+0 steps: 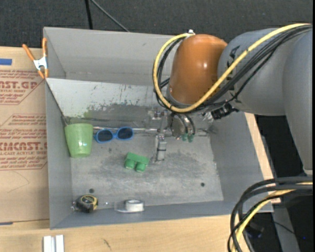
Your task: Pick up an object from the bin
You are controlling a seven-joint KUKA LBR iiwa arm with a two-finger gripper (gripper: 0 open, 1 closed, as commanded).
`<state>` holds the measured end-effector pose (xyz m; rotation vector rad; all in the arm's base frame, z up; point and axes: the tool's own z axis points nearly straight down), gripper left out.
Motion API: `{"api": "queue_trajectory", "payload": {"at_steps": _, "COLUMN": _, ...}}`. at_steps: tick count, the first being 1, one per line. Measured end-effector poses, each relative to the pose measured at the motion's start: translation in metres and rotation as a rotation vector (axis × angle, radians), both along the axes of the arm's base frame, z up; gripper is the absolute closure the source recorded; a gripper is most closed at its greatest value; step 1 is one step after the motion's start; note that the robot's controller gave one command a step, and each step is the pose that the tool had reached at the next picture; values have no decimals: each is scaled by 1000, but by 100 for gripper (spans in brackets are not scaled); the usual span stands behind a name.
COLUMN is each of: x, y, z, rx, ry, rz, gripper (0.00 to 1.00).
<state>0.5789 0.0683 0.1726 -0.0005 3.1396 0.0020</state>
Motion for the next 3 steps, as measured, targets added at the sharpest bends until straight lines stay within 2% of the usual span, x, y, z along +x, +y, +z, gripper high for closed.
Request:
{"api": "queue_trajectory", "payload": {"at_steps": 1, "x": 12, "y": 58, "z": -90, "rx": 0, "ry": 4, "rz": 264, "gripper": 0}}
{"api": "queue_trajectory", "payload": {"at_steps": 2, "x": -18, "y": 10, "z": -93, "rx": -2, "ry": 4, "rz": 264, "gripper": 0}}
{"api": "queue_trajectory", "payload": {"at_steps": 3, "x": -16, "y": 13, "z": -92, "rx": -1, "ry": 0, "rz": 266, "gripper": 100}}
